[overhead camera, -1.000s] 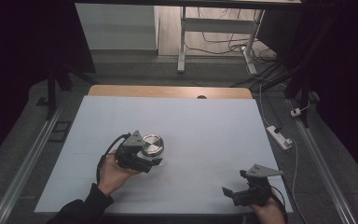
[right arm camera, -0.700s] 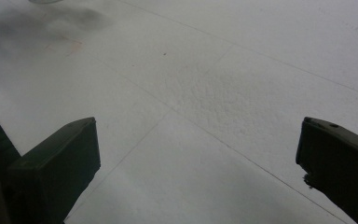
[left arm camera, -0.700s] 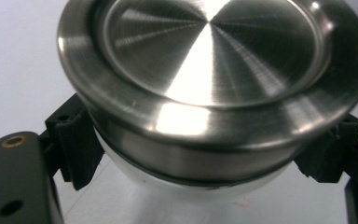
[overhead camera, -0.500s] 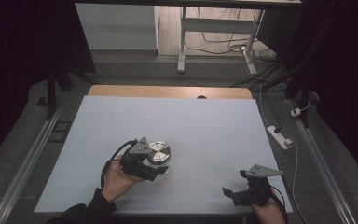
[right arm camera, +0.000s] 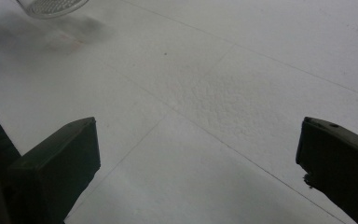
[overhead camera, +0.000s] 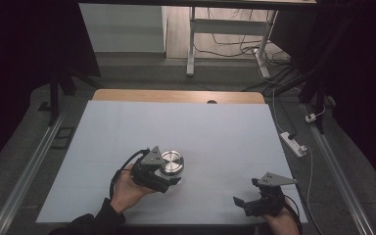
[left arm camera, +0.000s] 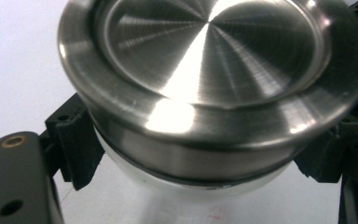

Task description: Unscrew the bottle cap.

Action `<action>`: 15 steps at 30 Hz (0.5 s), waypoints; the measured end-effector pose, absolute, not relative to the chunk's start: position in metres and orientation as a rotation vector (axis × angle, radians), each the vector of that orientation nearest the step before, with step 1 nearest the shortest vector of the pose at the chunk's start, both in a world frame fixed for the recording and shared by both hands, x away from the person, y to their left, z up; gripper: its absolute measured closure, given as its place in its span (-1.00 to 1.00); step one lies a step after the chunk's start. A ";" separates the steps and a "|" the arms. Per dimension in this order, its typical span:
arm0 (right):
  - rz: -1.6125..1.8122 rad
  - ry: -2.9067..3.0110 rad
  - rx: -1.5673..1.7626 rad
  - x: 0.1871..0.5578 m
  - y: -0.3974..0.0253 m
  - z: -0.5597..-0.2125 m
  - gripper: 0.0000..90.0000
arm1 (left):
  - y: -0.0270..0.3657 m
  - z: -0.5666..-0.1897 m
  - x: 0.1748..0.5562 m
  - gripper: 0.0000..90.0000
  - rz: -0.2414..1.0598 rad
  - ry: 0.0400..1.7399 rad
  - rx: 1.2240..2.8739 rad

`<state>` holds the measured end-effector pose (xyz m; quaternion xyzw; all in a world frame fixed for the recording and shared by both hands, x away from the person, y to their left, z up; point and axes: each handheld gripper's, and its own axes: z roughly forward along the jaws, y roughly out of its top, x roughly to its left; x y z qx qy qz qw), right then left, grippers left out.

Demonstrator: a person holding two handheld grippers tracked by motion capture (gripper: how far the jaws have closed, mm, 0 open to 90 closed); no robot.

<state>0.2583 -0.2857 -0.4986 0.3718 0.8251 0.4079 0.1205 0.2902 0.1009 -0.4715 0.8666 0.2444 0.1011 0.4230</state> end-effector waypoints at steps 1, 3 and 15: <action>1.188 2.409 1.086 0.258 -0.285 -0.499 -1.00 | 0.101 -0.471 0.290 -0.66 0.253 0.612 2.168; 1.185 2.402 1.090 0.258 -0.286 -0.498 -1.00 | 0.100 -0.471 0.290 -0.66 0.251 0.609 2.168; 1.241 2.399 1.064 0.258 -0.281 -0.491 -1.00 | 0.098 -0.475 0.292 -0.66 0.239 0.605 2.169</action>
